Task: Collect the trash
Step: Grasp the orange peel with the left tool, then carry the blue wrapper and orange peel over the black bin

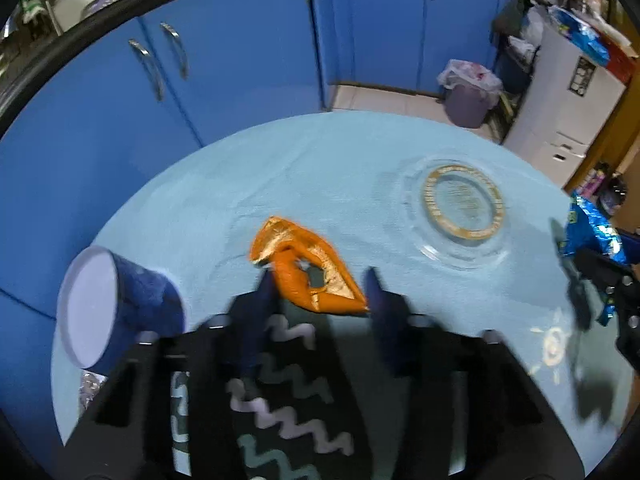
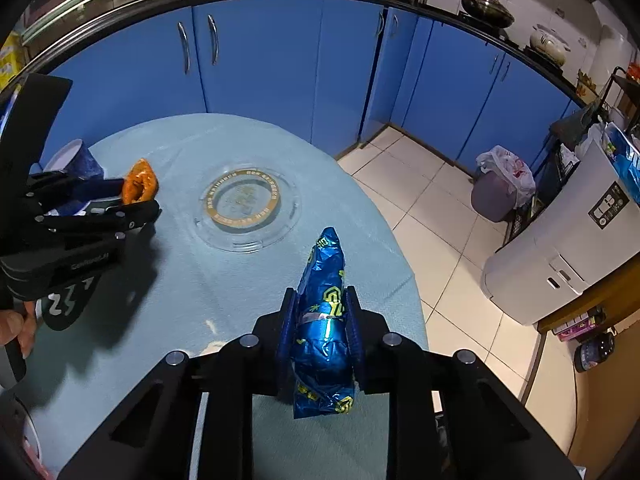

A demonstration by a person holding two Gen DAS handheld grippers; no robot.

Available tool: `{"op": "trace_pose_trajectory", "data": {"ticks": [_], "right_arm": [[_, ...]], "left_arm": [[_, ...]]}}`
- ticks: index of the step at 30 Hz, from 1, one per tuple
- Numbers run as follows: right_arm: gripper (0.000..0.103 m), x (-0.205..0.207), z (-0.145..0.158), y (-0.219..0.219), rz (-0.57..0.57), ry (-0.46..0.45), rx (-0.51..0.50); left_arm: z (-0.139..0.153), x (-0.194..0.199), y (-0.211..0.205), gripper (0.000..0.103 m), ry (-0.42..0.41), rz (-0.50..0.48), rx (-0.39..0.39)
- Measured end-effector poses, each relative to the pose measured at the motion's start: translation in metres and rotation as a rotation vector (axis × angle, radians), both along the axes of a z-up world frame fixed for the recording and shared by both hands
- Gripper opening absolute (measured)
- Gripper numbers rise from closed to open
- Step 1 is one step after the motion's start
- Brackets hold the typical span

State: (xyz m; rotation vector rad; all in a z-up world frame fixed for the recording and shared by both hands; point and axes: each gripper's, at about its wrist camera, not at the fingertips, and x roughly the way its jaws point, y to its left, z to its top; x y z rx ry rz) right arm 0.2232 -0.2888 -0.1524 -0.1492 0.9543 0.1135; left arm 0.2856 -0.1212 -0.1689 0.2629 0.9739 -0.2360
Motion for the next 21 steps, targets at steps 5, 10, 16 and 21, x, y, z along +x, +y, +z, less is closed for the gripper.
{"op": "trace_pose_trajectory", "data": {"ticks": [5, 10, 16, 21], "right_arm": [[0.024, -0.007, 0.009, -0.002, 0.001, -0.012, 0.015], [0.024, -0.014, 0.015, -0.004, -0.003, -0.019, 0.032], [0.024, -0.024, 0.022, -0.004, 0.001, -0.035, 0.042], [0.024, -0.032, 0.031, -0.008, 0.007, -0.048, 0.044]], "left_arm": [[0.007, -0.006, 0.003, 0.02, -0.007, -0.006, -0.021], [0.017, -0.013, 0.014, 0.016, -0.008, 0.002, -0.079], [0.03, -0.022, 0.023, 0.016, -0.019, 0.008, -0.103], [0.042, -0.036, 0.02, 0.016, -0.037, -0.009, -0.1]]}}
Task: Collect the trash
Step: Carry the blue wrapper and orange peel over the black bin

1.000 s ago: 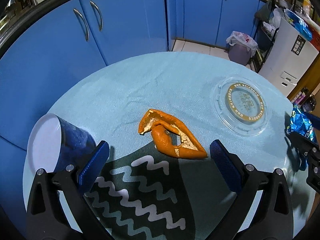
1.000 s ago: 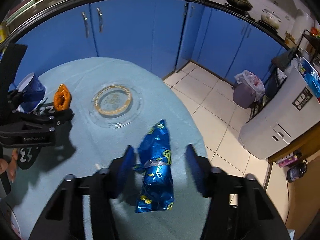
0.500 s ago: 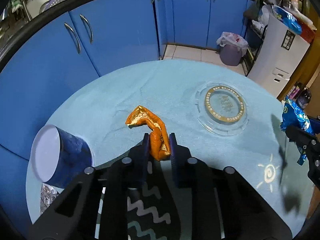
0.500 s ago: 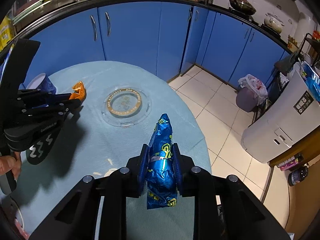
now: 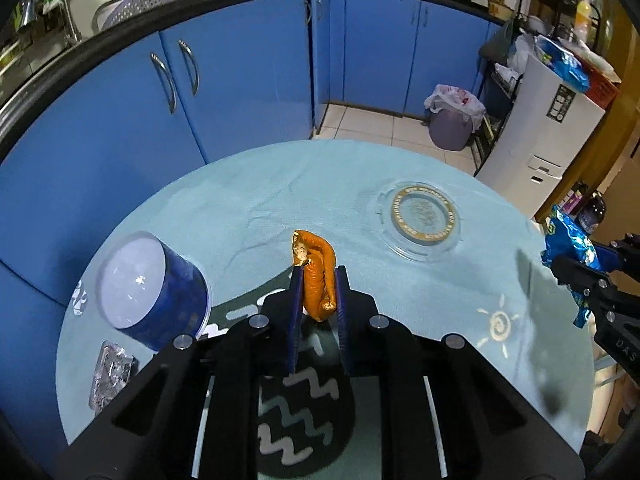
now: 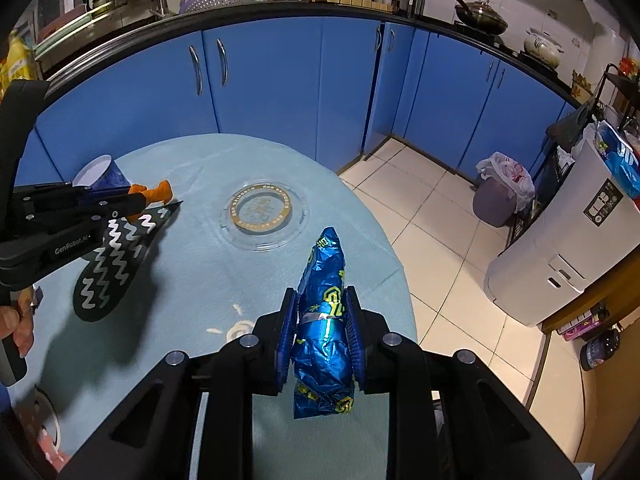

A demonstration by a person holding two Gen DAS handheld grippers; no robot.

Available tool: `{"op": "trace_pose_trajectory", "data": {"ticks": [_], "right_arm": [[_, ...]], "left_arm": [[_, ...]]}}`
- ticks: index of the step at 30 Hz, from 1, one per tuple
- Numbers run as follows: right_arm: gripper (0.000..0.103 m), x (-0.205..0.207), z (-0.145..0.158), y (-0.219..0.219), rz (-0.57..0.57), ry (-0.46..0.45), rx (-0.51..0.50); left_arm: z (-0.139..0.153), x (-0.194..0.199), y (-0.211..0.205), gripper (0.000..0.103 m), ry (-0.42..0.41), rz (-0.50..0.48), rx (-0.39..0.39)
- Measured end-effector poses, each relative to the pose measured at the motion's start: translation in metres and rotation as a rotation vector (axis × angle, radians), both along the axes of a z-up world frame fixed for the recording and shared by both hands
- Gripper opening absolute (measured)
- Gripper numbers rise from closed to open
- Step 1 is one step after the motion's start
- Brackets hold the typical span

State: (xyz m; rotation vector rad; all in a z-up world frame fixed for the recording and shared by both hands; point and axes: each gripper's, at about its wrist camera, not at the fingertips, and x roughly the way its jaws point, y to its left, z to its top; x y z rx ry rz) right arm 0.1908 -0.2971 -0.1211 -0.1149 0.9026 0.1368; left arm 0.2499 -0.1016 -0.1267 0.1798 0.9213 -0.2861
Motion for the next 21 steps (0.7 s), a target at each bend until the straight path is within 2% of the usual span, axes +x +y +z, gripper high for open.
{"op": "trace_pose_trajectory", "data": {"ticks": [11, 21], "right_arm": [[0.024, -0.04, 0.027, -0.016, -0.012, -0.046, 0.015], [0.024, -0.082, 0.042, -0.048, -0.07, -0.07, 0.02]], "left_arm": [[0.032, -0.049, -0.015, 0.016, -0.053, -0.059, -0.009], [0.042, -0.093, -0.053, 0.016, -0.065, -0.166, -0.017]]}}
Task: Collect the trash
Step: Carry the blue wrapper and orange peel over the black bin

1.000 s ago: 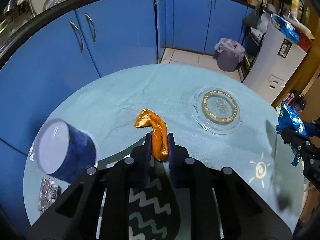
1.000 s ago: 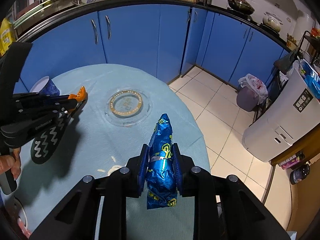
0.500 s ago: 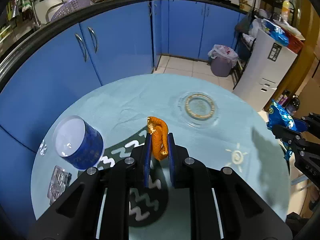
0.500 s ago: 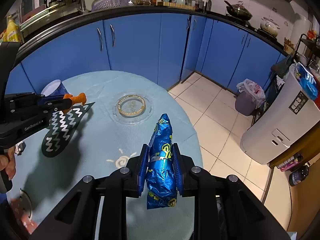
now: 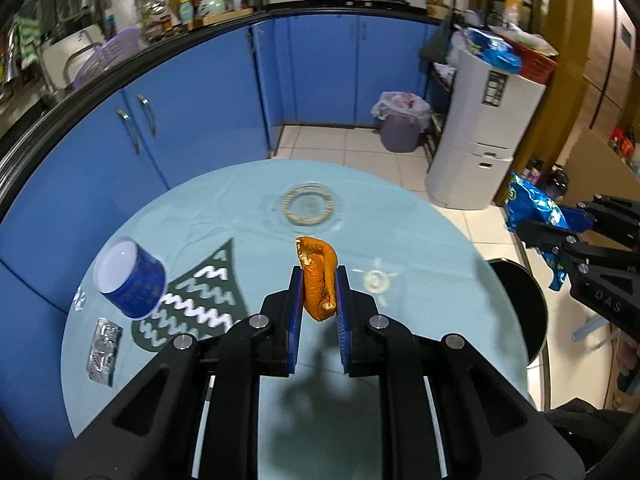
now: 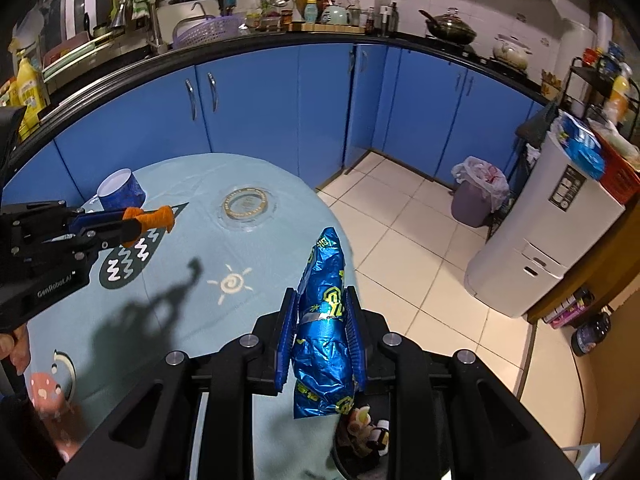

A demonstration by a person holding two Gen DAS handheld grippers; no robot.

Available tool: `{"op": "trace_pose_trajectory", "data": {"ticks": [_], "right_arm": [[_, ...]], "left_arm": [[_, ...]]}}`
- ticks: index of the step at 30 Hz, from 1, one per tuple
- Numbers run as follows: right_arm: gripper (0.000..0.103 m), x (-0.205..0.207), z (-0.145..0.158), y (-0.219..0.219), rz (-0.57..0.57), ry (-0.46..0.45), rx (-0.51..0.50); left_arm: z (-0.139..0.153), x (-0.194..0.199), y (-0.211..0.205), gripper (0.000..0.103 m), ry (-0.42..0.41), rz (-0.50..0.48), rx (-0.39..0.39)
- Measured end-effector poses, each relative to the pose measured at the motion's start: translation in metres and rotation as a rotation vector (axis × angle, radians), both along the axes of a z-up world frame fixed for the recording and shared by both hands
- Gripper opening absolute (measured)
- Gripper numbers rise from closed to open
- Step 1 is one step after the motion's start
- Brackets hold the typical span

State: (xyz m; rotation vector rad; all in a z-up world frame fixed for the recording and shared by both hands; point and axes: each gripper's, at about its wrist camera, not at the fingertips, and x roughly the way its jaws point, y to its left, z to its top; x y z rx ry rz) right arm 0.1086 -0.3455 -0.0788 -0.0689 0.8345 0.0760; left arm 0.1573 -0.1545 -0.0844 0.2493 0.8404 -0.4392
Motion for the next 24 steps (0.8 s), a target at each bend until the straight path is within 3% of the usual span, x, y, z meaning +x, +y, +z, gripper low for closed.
{"op": "trace_pose_trajectory", "data": {"ticks": [24], "right_arm": [[0.024, -0.064, -0.005, -0.095, -0.2, 0.009, 0.021]], "left_arm": [[0.015, -0.064, -0.124, 0.016, -0.035, -0.266, 0.034]]}}
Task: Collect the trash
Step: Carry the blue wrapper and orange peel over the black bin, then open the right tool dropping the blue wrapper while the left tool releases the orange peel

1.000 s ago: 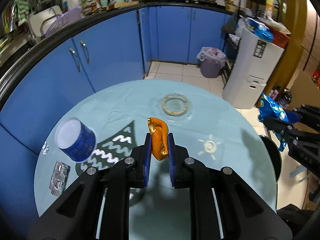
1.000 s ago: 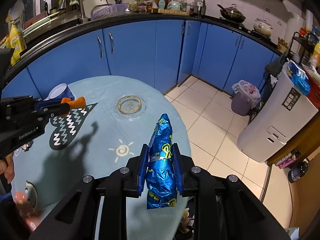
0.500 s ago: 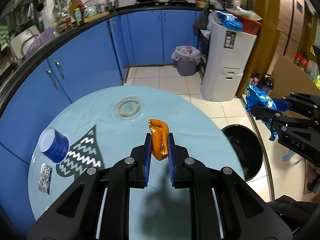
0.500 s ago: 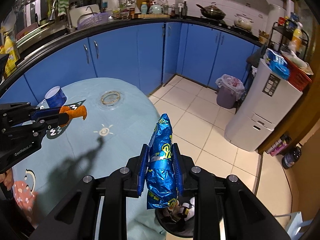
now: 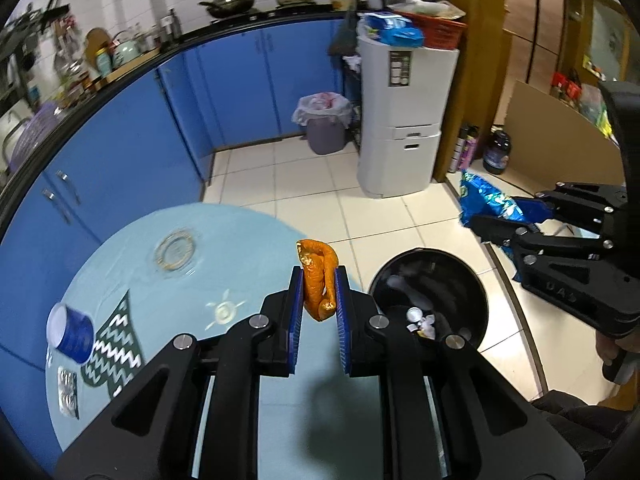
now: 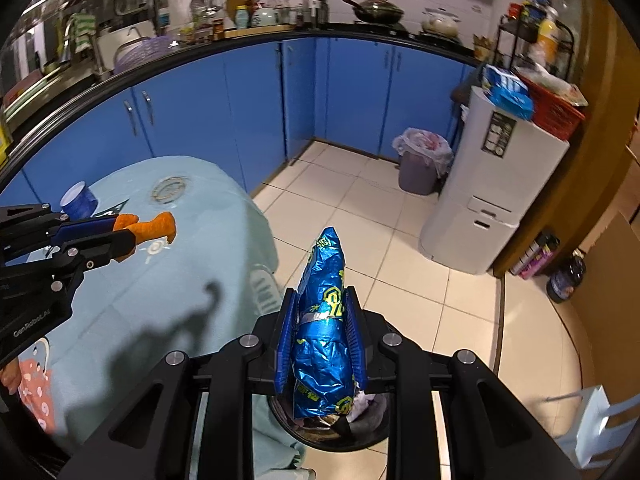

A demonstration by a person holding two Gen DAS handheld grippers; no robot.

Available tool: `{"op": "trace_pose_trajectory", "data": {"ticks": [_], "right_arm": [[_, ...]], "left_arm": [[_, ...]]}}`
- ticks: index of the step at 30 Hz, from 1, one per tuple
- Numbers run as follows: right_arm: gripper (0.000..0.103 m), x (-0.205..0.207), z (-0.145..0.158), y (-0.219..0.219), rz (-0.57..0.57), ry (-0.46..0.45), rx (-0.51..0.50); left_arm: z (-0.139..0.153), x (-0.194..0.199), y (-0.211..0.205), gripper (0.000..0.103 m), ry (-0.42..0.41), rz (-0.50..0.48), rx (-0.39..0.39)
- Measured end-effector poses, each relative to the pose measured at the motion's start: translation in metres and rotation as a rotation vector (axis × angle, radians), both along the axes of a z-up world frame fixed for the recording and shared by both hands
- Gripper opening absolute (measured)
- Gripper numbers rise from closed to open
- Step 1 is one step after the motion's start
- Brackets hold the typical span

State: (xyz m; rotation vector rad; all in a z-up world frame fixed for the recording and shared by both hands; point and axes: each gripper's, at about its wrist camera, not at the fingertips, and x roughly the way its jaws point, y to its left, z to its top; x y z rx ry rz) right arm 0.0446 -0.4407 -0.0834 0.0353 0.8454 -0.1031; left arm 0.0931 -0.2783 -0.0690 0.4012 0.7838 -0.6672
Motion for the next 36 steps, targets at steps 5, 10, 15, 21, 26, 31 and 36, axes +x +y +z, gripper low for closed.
{"op": "trace_pose_trajectory", "data": {"ticks": [5, 10, 15, 21, 26, 31, 36], "right_arm": [[0.024, -0.005, -0.004, -0.016, -0.03, 0.008, -0.01], [0.024, -0.008, -0.01, -0.033, -0.055, 0.022, 0.012], [0.024, -0.008, -0.016, -0.049, -0.081, 0.029, 0.062], [0.024, -0.006, -0.023, -0.058, -0.085, 0.038, 0.115], [0.053, -0.003, -0.027, -0.061, -0.094, 0.051, 0.114], [0.079, -0.008, -0.026, -0.072, -0.148, 0.028, 0.063], [0.079, -0.013, -0.027, -0.088, -0.207, 0.026, 0.054]], "left_arm": [[0.002, -0.005, -0.031, 0.016, 0.001, -0.056, 0.0], [0.0, -0.008, -0.056, 0.016, 0.008, -0.094, 0.005], [-0.004, -0.006, -0.075, 0.016, 0.015, -0.116, 0.013], [-0.005, -0.007, -0.089, 0.016, 0.013, -0.132, 0.025], [-0.007, -0.007, -0.095, 0.016, 0.017, -0.134, 0.03], [-0.012, -0.006, -0.102, 0.016, 0.034, -0.147, 0.038], [-0.015, -0.009, -0.113, 0.016, 0.043, -0.171, 0.042]]}}
